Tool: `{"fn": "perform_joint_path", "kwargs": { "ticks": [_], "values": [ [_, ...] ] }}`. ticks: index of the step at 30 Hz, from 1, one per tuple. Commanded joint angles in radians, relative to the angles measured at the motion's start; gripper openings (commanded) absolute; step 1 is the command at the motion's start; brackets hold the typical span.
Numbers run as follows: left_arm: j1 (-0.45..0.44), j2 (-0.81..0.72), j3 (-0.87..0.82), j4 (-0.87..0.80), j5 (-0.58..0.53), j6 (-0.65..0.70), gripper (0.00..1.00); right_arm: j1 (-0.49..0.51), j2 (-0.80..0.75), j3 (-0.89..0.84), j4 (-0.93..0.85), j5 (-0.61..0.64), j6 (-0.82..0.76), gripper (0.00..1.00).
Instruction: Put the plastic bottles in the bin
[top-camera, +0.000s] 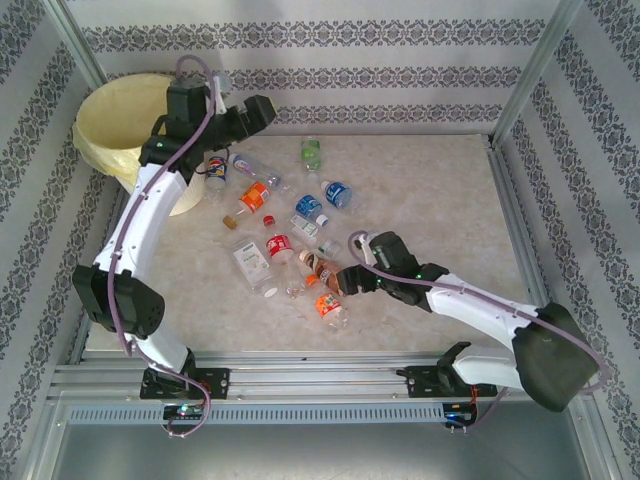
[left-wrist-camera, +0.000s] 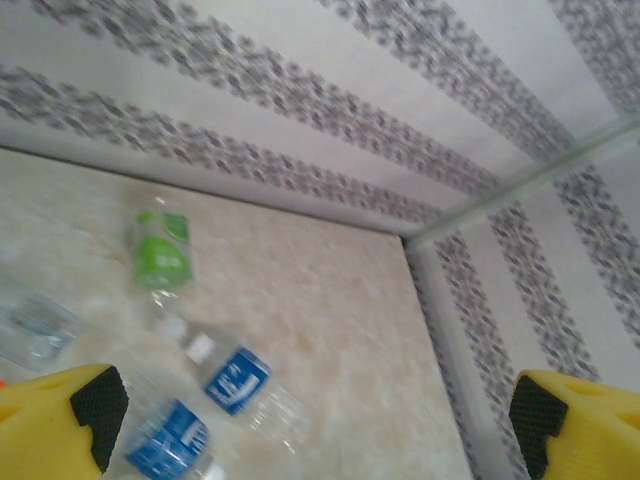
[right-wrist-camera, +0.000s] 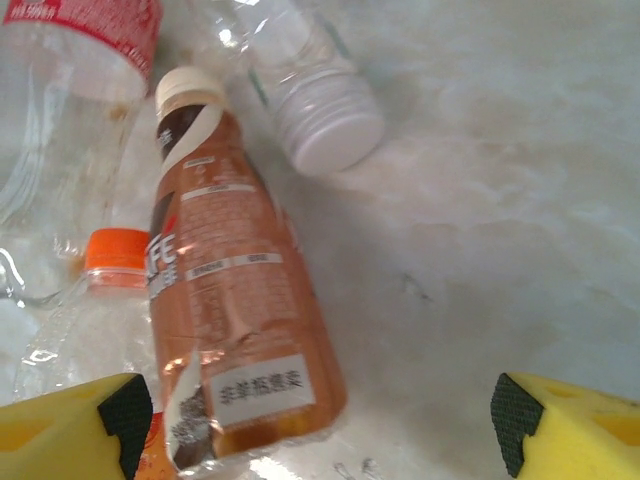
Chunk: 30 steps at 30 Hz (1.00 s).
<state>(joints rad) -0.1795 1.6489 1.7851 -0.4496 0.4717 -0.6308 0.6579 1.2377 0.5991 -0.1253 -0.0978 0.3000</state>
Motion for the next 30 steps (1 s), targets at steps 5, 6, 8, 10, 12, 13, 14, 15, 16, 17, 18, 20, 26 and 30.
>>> {"fn": "perform_joint_path", "kwargs": {
  "ticks": [5, 6, 8, 10, 12, 13, 14, 15, 16, 17, 18, 20, 26, 30],
  "values": [
    [-0.056, -0.027, -0.111, 0.063, 0.06, -0.05, 1.0, 0.048, 0.106, 0.079, -0.003, 0.042, -0.055, 0.86],
    [-0.06, -0.027, -0.126, 0.064, 0.058, -0.049, 1.0, 0.05, 0.12, 0.088, -0.008, 0.051, -0.053, 0.82],
    [-0.066, -0.026, -0.139, 0.057, 0.062, -0.038, 1.0, 0.052, 0.141, 0.101, -0.014, 0.052, -0.054, 0.8],
    [-0.066, -0.027, -0.136, 0.038, 0.056, -0.024, 1.0, 0.055, 0.16, 0.111, -0.019, 0.049, -0.059, 0.8],
    [-0.065, -0.034, -0.141, 0.034, 0.05, -0.015, 1.0, 0.057, 0.18, 0.121, -0.027, 0.054, -0.064, 0.8],
    [-0.066, -0.036, -0.146, 0.034, 0.043, -0.012, 1.0, 0.057, 0.194, 0.127, -0.03, 0.065, -0.063, 0.8],
    [-0.065, -0.038, -0.148, 0.031, 0.037, -0.009, 1.0, 0.058, 0.205, 0.133, -0.033, 0.083, -0.059, 0.8],
    [-0.066, -0.038, -0.15, 0.027, 0.033, -0.003, 1.0, 0.058, 0.218, 0.14, -0.038, 0.105, -0.05, 0.79],
    [-0.066, -0.037, -0.147, 0.018, 0.027, 0.005, 1.0, 0.056, 0.229, 0.147, -0.04, 0.127, -0.045, 0.78],
    [-0.066, -0.036, -0.139, 0.002, 0.02, 0.018, 1.0, 0.053, 0.237, 0.153, -0.046, 0.141, -0.042, 0.77],
    [-0.065, -0.034, -0.128, -0.015, 0.01, 0.031, 1.0, 0.049, 0.244, 0.159, -0.05, 0.15, -0.038, 0.75],
    [-0.066, -0.034, -0.107, -0.041, -0.013, 0.055, 1.0, 0.04, 0.257, 0.168, -0.063, 0.164, -0.034, 0.73],
    [-0.065, -0.028, -0.085, -0.064, -0.035, 0.08, 1.0, 0.018, 0.268, 0.159, -0.045, 0.128, -0.03, 0.74],
    [-0.066, -0.016, -0.089, -0.067, -0.035, 0.077, 1.0, 0.015, 0.282, 0.158, -0.014, 0.083, -0.041, 0.75]
  ]
}}
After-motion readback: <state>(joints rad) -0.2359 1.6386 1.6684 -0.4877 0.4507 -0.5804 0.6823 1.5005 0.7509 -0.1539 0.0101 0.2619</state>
